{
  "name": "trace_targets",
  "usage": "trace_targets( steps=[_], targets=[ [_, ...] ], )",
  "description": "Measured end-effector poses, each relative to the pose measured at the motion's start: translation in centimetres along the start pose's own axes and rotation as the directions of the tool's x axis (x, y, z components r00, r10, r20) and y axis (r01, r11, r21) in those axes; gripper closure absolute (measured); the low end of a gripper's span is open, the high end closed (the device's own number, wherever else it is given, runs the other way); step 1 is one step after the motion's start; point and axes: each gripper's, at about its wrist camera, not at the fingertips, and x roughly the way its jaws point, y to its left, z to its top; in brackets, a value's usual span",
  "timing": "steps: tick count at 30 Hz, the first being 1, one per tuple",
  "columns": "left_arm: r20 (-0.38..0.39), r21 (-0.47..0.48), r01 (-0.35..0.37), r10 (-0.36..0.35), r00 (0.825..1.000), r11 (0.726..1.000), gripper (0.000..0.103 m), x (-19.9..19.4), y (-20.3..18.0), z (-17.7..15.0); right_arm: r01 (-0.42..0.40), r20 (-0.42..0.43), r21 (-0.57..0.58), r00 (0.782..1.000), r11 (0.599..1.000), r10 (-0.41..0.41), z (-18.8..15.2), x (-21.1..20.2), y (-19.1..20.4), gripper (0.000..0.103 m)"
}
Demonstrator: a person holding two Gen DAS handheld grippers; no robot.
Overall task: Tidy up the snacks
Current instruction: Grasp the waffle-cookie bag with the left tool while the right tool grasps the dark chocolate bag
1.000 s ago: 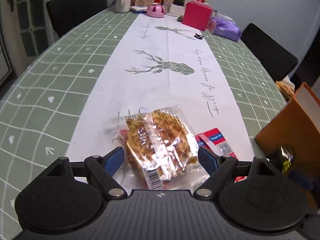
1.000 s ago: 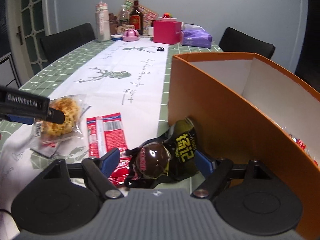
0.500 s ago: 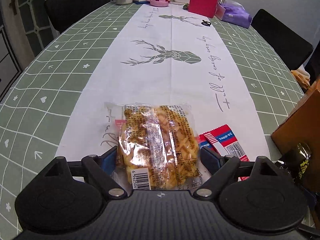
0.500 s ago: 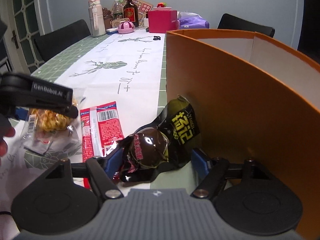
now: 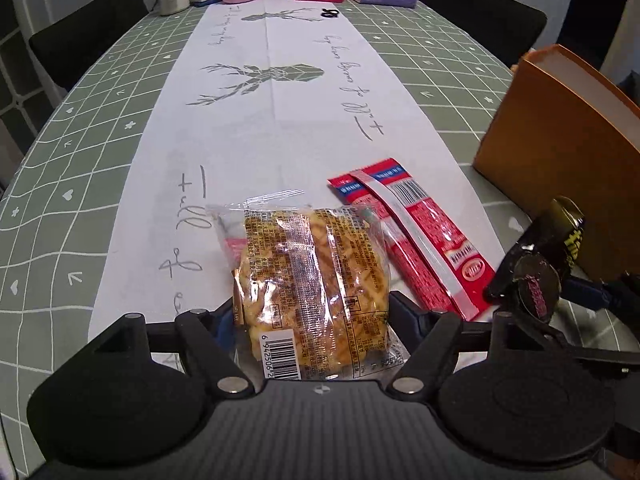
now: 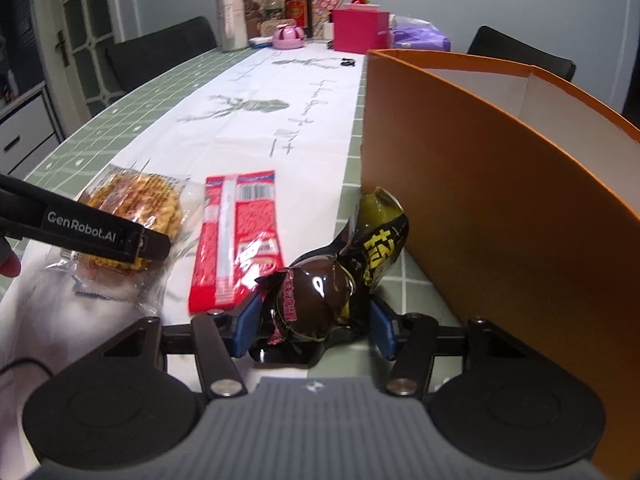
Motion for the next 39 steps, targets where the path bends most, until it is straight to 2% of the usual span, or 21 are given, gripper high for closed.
trace_targets(
  steps=[4, 8, 13, 15, 17, 20, 24, 27, 29, 30, 35, 39],
  targets=[
    [-0.036, 0.083, 0.045, -0.042, 0.998, 0.996, 0.018, -1.0, -0.7, -1.4, -0.04, -0.031, -0.039, 0.999, 0.998, 0.039, -0.9, -1.1, 0.3, 0.046],
    [-0.037, 0.136, 0.047, -0.042, 0.998, 0.99, 0.012, -1.6, -1.1, -2.4, -0.021, -0.032, -0.103, 0.999, 0.994, 0.017, -2.1, -2.0, 0.9, 0.041],
    [0.023, 0.101, 0.009, -0.012, 1.0, 0.995, 0.008, -2.2, -1.6, -2.9, -0.003, 0.015, -0.101, 1.0, 0.995, 0.005, -2.8, -3.2, 0.7, 0.034],
    [0.064, 0.076, -0.016, 0.011, 0.998, 0.997, 0.008, -2.6, -2.0, -3.0, -0.004, 0.051, -0.089, 0.999, 0.996, 0.008, -3.0, -3.8, 0.6, 0.026],
    [0.083, 0.068, -0.038, 0.033, 0.996, 0.997, 0.008, -2.7, -2.5, -3.2, 0.016, 0.09, -0.09, 0.996, 0.996, -0.008, -3.1, -4.3, 0.6, 0.026],
    [0.094, 0.034, -0.052, 0.049, 0.994, 0.998, 0.008, -2.8, -2.9, -3.2, 0.049, 0.146, -0.075, 0.989, 0.996, -0.037, -3.2, -4.7, 0.4, 0.026],
    [0.091, -0.02, -0.058, 0.06, 0.994, 0.998, 0.007, -2.9, -2.9, -2.7, 0.045, 0.203, -0.04, 0.979, 0.998, -0.036, -3.2, -5.1, 0.4, 0.028],
    [0.104, -0.024, -0.08, 0.082, 0.991, 0.997, 0.007, -3.4, -3.1, -2.6, 0.065, 0.238, -0.087, 0.97, 0.994, -0.043, -3.4, -5.3, 1.2, 0.036],
    [0.119, -0.007, -0.097, 0.097, 0.988, 0.995, 0.006, -3.9, -3.5, -2.6, 0.085, 0.251, -0.131, 0.967, 0.988, -0.05, -3.5, -5.4, 1.9, 0.037],
    [0.11, 0.005, -0.099, 0.098, 0.989, 0.995, 0.004, -3.9, -3.7, -2.6, 0.083, 0.249, -0.144, 0.967, 0.986, -0.045, -3.6, -5.3, 2.1, 0.04],
    [0.044, 0.009, -0.083, 0.083, 0.996, 0.996, 0.003, -2.8, -4.0, -2.5, 0.076, 0.196, -0.174, 0.98, 0.982, -0.041, -3.8, -4.3, 2.6, 0.043],
    [0.012, 0.017, -0.097, 0.096, 0.995, 0.995, 0.003, -1.8, -4.5, -2.4, 0.076, 0.164, -0.175, 0.985, 0.982, -0.048, -4.0, -3.7, 2.4, 0.044]
  ],
)
